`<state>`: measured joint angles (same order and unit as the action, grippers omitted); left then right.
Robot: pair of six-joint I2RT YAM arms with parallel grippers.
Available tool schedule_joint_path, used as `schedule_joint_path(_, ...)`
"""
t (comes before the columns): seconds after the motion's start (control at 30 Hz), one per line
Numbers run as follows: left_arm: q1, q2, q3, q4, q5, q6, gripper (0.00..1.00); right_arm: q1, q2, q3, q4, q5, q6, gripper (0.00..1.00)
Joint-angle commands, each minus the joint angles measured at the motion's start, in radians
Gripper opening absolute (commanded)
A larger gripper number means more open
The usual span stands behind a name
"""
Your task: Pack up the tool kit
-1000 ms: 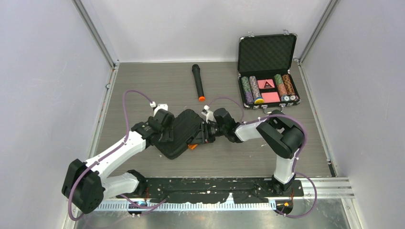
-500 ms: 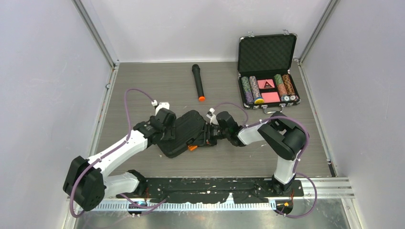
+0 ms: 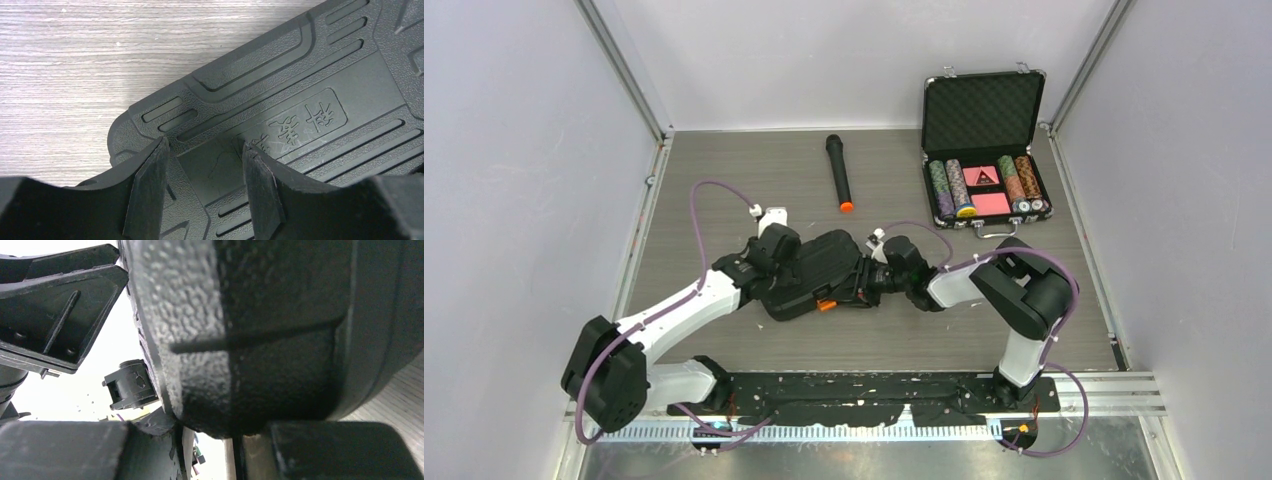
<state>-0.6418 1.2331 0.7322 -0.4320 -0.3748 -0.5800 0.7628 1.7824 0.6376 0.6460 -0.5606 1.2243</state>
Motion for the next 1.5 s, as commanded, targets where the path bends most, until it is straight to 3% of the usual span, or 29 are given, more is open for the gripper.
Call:
schedule_joint_path(0.0, -0.053, 0.038, -0.042, -0.038, 0.190, -0.042, 0.55, -0.031, -0.136, 0.076, 0.191, -0.058, -0.037, 0.18)
schedule_joint_path(0.17, -0.048, -0.020, -0.011, -0.087, 0.106, 0.012, 0.57, -0.078, -0.137, 0.094, -0.018, -0.059, -0.242, 0.18)
schedule_joint_path(0.5, 0.135, 0.018, 0.125, -0.129, 0.121, 0.124, 0.82, -0.130, -0.016, 0.125, -0.161, -0.138, -0.466, 0.18)
schedule_joint_path(0.6, 0.161, 0.066, 0.133, -0.114, 0.167, 0.126, 0.83, -0.139, 0.006, 0.131, -0.184, -0.133, -0.491, 0.18)
schedule_joint_path(0.83, 0.157, 0.141, 0.052, -0.047, 0.289, 0.067, 0.73, -0.141, 0.012, 0.029, -0.013, -0.097, -0.352, 0.29)
schedule_joint_path(1.0, 0.138, 0.136, -0.005, -0.024, 0.304, 0.029, 0.68, -0.139, 0.027, -0.075, 0.230, -0.060, -0.169, 0.39)
schedule_joint_path(1.37, 0.082, 0.149, -0.014, 0.002, 0.320, -0.057, 0.61, -0.097, 0.061, -0.207, 0.513, 0.031, 0.023, 0.44)
schedule_joint_path(1.47, 0.066, 0.154, -0.012, 0.005, 0.321, -0.078, 0.60, -0.072, 0.058, -0.234, 0.524, 0.093, 0.038, 0.48)
